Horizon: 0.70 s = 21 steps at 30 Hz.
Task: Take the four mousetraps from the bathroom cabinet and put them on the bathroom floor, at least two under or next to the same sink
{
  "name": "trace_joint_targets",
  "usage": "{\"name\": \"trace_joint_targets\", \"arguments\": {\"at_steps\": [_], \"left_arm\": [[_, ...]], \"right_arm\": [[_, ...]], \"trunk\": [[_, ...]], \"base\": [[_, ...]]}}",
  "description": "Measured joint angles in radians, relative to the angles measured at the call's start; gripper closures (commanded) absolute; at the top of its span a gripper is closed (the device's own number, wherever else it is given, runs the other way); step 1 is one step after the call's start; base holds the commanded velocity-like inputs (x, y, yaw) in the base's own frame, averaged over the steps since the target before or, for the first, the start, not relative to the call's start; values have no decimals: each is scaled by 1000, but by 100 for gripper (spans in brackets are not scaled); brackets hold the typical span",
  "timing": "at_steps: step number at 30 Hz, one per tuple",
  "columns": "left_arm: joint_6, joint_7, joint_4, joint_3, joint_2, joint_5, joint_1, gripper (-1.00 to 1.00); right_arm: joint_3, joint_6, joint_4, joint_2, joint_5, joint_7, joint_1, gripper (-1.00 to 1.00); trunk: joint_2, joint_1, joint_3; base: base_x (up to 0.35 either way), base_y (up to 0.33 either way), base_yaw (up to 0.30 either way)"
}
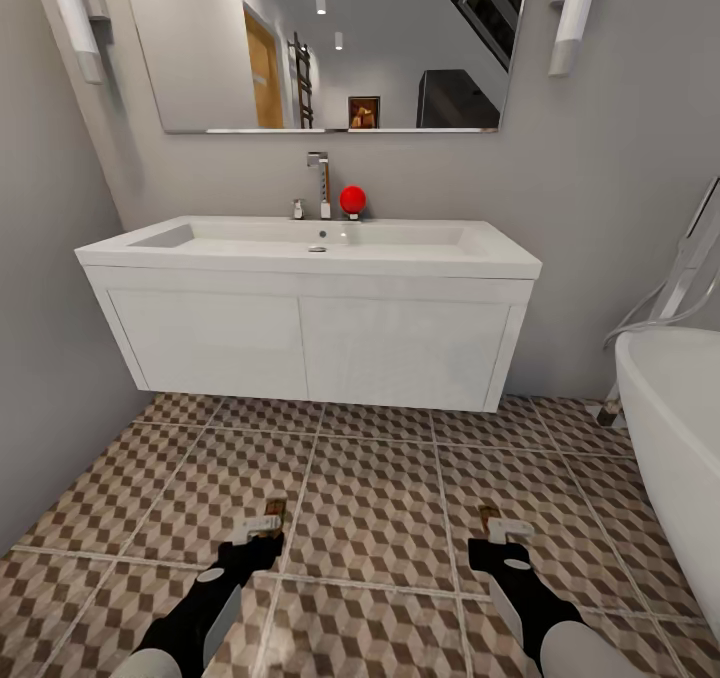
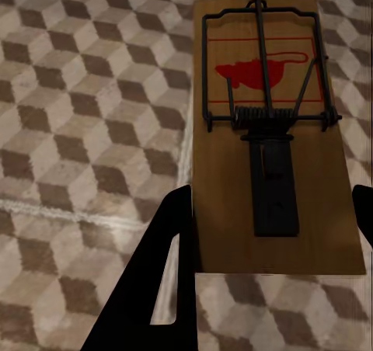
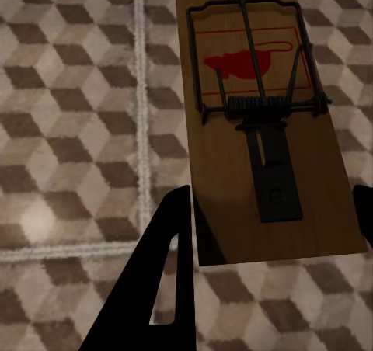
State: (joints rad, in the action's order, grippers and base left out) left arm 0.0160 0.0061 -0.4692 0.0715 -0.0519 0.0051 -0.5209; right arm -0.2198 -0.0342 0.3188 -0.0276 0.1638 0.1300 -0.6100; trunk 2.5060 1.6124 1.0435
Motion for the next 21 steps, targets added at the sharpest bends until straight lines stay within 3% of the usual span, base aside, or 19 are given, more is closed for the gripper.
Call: {"name": "trace_joint_targets", "arguments": {"at_steps": [11,15,21], "left_arm": [[-3,12,-9,1,3,-2,1,100],[-3,66,-22,2,0,-4,0,100],[-4,124,-23,-1,-1,-3,1,100]], "right_arm": [[-1,-2,1,1,0,-1,0,100],[1,2,1,1,1,-1,0,100],[4,7,2,1,2,-1,0,100]], "trunk": [[0,0,0],[0,0,0],[0,-1,0]], "base": [[0,0,0],[27,11,0],[250,40,0]]}}
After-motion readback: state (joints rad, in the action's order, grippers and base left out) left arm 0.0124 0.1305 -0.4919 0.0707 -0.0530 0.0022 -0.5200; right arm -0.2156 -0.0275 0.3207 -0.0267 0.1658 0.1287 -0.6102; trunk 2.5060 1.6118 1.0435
